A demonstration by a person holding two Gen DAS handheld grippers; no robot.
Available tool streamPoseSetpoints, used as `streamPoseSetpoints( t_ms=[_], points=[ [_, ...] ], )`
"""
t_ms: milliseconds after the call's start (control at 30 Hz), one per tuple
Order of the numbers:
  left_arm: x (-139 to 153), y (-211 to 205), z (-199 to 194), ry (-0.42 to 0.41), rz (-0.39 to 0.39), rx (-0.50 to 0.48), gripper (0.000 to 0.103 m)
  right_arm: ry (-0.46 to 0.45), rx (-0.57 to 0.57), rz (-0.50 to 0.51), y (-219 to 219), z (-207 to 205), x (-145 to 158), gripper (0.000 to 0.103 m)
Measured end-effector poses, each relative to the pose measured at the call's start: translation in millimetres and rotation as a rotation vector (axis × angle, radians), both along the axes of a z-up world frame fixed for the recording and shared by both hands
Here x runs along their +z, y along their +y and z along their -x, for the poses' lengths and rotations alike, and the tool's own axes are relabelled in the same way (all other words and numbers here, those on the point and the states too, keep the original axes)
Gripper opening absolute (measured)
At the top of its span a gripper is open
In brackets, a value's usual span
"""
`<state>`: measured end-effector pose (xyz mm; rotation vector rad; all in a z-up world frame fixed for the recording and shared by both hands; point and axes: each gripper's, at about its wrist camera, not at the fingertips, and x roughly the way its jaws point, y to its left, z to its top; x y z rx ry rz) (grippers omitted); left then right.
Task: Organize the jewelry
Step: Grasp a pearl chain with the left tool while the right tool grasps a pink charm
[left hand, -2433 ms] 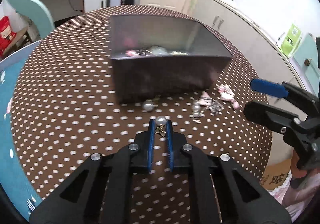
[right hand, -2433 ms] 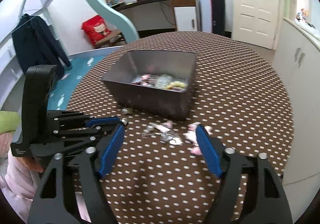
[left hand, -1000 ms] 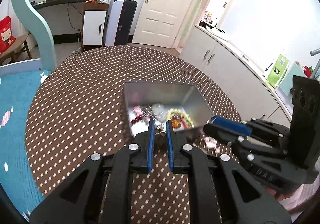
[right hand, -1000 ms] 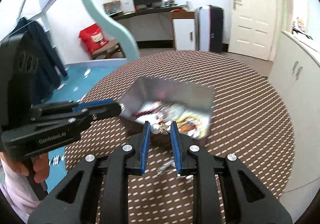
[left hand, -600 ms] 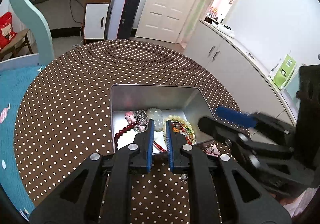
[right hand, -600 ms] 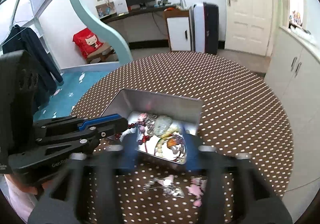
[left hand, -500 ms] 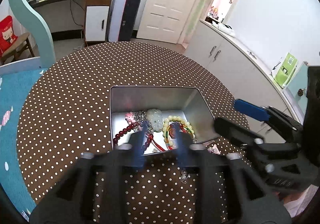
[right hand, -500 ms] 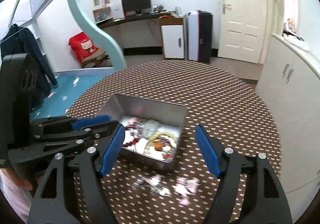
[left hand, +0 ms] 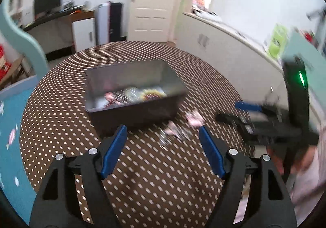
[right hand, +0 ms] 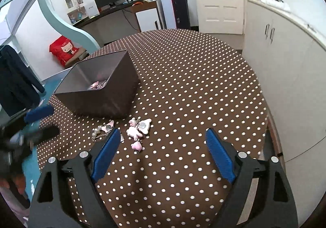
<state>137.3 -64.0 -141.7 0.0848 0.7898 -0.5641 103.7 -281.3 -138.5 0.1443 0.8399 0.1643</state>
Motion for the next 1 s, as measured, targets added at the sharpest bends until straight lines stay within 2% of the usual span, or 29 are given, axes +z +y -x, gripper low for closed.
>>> streamPoseSetpoints(
  t_ms=[100, 233, 367, 433, 500, 633, 700, 767, 933, 1000],
  points=[
    [-13.8, -7.7, -0.7, 0.028, -0.014, -0.003, 0.070, -0.021, 0.014, -0.017, 1.2, 6.3, 4.1, 0.082],
    [-35.6, -12.1, -22.4, 0.054, -0.050, 0.079, 0.070, -0.018, 0.054, -0.017, 7.6, 7.8, 3.8, 0.082],
    [-49.3, -18.8, -29.2, 0.061, -0.074, 0.046, 0.060, -0.002, 0.070, -0.012, 11.2, 6.7, 1.4, 0.082],
    [-57.5, -21.2, -32.7, 0.051, -0.096, 0.055, 0.049, 0.002, 0.068, -0.013, 11.6, 5.1, 0.7, 0.082],
    [-64.2, -23.7, -32.1, 0.023, -0.126, 0.070, 0.042, 0.002, 0.073, -0.010, 13.6, 5.4, 0.3, 0.082],
    [-67.0, -25.3, -26.3, 0.003, -0.132, 0.031, 0.010, 0.011, 0.094, -0.009, 20.5, 5.3, -1.8, 0.082],
    [-67.1, -24.6, -23.0, -0.007, -0.139, 0.032, 0.009, 0.016, 0.096, 0.001, 22.6, 3.9, -2.1, 0.082],
    [-64.5, -21.0, -20.5, -0.005, -0.113, 0.039, 0.009, 0.018, 0.110, -0.002, 26.6, 3.8, -2.5, 0.082],
    [-41.3, -7.9, -10.9, -0.029, -0.018, 0.035, 0.009, 0.022, 0.134, 0.012, 38.7, 3.1, -1.8, 0.082],
    [-24.4, -0.7, -7.1, -0.046, 0.044, 0.029, 0.009, 0.023, 0.134, 0.016, 41.6, 2.6, -1.6, 0.082]
  ],
)
